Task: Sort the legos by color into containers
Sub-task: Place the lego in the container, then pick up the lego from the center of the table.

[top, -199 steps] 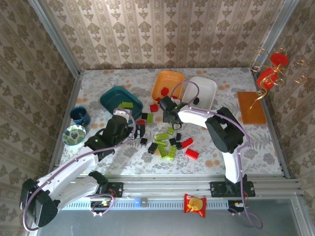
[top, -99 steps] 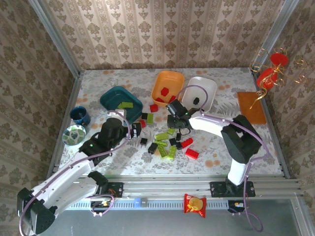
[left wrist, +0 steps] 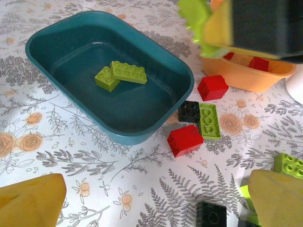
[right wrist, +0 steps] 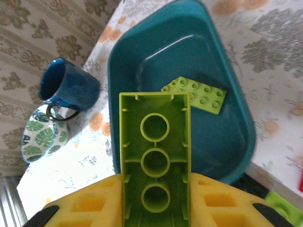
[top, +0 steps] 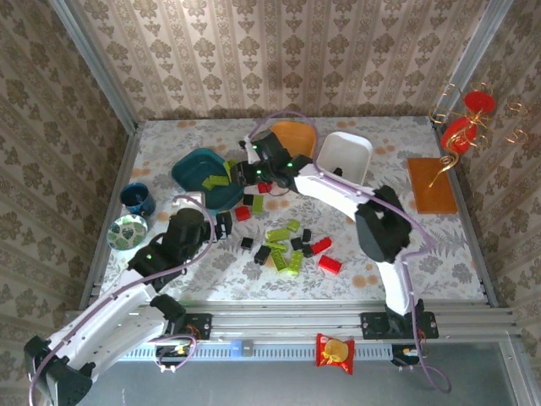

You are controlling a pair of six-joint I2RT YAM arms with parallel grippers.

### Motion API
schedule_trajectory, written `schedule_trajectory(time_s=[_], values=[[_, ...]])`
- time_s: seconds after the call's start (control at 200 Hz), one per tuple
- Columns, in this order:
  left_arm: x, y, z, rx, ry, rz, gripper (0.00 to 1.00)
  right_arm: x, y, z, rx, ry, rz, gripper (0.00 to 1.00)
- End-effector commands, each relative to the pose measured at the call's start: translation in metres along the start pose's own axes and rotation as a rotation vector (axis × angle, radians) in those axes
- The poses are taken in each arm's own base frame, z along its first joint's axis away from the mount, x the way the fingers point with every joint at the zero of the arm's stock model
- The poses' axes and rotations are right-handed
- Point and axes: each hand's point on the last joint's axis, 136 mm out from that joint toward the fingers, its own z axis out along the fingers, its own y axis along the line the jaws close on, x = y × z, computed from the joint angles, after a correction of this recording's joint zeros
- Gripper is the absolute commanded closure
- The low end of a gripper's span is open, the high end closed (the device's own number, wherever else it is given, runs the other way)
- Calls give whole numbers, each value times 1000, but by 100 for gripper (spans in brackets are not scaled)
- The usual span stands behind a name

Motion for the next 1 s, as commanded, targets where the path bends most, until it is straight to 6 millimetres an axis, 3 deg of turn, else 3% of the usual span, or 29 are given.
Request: schedule_trajectory(time_s=[0.0,0.125,0.24,0.34,0.47,0.58,0.81,0.995], values=[[12,7,-2,-17,30,-18,0,6,0,29,-32,49,34,75],[14,7,-2,-14,39,-18,0,-9,-2,49,-26,27,58,69],[15,4,-1,-2,50,-12,0,-19,-1,59,-26,16,60,38],[16,1,1,6,61,-6,0,-32,6,53,-39,-14,49,31],[15,-4,4,27,70,1,0,-44,13,30,-37,-51,28,30],[20,-14,10,73,107,16,0,-40,11,3,-25,-88,23,30],[62,-41,42,161,362,55,0,-1,-22,-61,65,-121,62,30],[101,-55,67,183,563,80,14,34,-60,-103,160,-121,114,29]])
